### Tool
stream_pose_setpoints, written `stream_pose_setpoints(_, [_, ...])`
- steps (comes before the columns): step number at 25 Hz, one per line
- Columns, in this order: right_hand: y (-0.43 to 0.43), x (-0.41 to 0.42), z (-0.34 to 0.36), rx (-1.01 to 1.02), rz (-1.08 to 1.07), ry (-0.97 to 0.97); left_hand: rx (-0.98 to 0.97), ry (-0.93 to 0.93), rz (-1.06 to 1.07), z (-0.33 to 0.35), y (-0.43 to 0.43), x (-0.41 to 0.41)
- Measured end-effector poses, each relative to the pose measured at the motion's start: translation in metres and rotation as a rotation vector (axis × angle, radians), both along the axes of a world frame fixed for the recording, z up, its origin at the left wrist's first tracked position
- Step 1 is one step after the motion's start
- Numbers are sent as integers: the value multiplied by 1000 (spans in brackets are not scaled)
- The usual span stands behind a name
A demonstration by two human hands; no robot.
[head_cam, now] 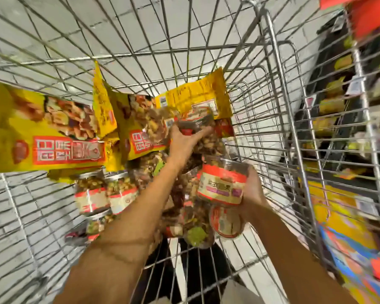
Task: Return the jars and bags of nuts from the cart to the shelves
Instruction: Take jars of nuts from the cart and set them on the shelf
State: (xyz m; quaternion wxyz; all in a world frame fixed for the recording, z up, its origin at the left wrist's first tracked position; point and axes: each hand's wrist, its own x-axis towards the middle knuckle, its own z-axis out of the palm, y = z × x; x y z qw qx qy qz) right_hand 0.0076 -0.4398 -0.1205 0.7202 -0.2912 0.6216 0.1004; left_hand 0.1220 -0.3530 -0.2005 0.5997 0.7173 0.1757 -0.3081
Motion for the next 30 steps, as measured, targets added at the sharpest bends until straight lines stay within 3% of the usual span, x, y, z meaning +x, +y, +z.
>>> stream_pose_setpoints(4, [8, -2, 18, -94, -15, -38, -100, 2, -114, 65, 63, 17])
stream_pose_setpoints(7, [23, 2, 40, -164, -50, -73, -388, 196, -112, 112, 103, 23])
stream_pose_setpoints(10, [48, -2, 79, -82, -81, -241, -509, 152, -125, 163, 130, 8])
stream_pose_setpoints(12, [63, -13, 108, -60, -121, -354, -701, 201, -122, 206, 143, -5])
stream_pose_setpoints(13, [69, -20, 123, -67, -158, -410, -827, 259, -178, 228, 149, -10])
stream_pose_setpoints(15, [79, -42, 156, -98, -253, -519, -983, 365, -481, 263, 160, -25])
stream_pose_setpoints(18, [83, -96, 201, -201, -404, -591, -893, 83, -663, 299, 139, -40])
stream_pose_setpoints(24, [58, -232, 270, -364, -793, -784, -870, 244, -793, 354, 47, -140])
stream_pose_setpoints(30, [1, -384, 275, -471, -1069, -759, -861, 306, -938, 352, -59, -287])
